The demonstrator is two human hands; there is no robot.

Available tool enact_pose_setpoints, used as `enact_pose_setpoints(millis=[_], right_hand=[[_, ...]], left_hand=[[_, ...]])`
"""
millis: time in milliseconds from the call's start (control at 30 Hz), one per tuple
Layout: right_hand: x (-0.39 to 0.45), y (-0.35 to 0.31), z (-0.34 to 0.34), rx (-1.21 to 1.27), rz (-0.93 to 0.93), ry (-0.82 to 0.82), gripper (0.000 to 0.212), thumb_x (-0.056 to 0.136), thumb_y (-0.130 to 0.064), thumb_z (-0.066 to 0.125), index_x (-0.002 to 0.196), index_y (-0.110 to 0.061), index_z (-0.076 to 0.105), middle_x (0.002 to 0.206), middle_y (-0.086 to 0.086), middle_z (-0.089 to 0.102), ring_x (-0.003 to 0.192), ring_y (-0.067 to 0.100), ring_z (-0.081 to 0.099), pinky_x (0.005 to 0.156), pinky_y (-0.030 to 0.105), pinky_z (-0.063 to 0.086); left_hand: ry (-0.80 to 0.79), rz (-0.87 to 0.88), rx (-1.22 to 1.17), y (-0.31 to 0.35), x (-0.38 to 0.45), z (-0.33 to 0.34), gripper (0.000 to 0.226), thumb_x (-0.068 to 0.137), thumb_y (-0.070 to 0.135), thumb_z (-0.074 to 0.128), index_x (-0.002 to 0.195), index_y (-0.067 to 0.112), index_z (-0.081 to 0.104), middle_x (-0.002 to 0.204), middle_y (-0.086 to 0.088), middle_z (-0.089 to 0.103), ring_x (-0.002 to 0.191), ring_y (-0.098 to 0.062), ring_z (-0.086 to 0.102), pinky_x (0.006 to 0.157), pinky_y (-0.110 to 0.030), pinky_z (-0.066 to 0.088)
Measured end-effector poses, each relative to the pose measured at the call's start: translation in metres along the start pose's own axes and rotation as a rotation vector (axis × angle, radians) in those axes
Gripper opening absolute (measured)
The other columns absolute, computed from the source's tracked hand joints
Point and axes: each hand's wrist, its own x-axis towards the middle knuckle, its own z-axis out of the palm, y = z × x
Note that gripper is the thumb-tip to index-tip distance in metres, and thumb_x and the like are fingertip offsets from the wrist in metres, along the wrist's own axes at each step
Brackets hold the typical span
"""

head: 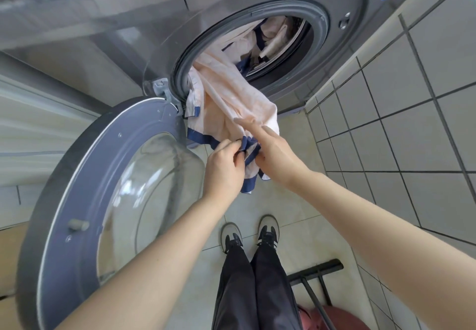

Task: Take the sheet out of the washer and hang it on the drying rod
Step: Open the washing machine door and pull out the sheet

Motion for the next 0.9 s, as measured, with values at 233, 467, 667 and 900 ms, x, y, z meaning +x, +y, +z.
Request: enact_pose_setpoints(millis=[233,467,667,900], right_hand=[[0.005,0.013,-0.001,-0.06,0.094,-0.029,0.042,0.071,0.011,0.048,0.099,-0.014,0.065,0.097,0.001,0.049,0.086,0.027,0.051,0.055,0.043,0.055],[-0.008,0.01,-0.007,0.092,0.19,-0.025,0.043,0.07,0.011,0.04,0.083,-0.024,0.061,0.088,-0.023,0.046,0.076,0.014,0.05,0.037,0.045,0.05],[-0.013,0.015,-0.007,0.048,0.13,-0.005,0.043,0.071,0.01,0.042,0.085,-0.026,0.059,0.088,-0.019,0.045,0.082,0.022,0.05,0.039,0.043,0.051],[-0.023,0.02,-0.008,-0.141,-0.055,0.035,0.036,0.067,-0.009,0.037,0.091,-0.02,0.062,0.092,-0.009,0.048,0.074,0.02,0.046,0.055,0.031,0.046]], left_hand=[[-0.071,-0.264,-0.187,-0.012,0.01,-0.02,0.032,0.082,-0.004,0.049,0.093,0.019,0.068,0.085,0.006,0.072,0.073,-0.002,0.062,0.071,-0.025,0.047],[0.062,-0.585,-0.04,-0.019,0.064,-0.017,0.058,0.087,0.01,0.058,0.139,0.002,0.034,0.141,-0.015,0.038,0.128,-0.03,0.042,0.099,-0.033,0.033],[0.061,-0.94,-0.249,-0.03,0.101,-0.009,0.072,0.089,0.027,0.064,0.14,0.003,0.02,0.136,-0.015,0.044,0.116,-0.034,0.053,0.088,-0.041,0.049],[0.023,-0.929,-0.387,-0.033,0.103,-0.006,0.065,0.08,0.008,0.058,0.134,0.012,0.022,0.114,-0.01,0.05,0.097,-0.031,0.055,0.083,-0.044,0.054]])
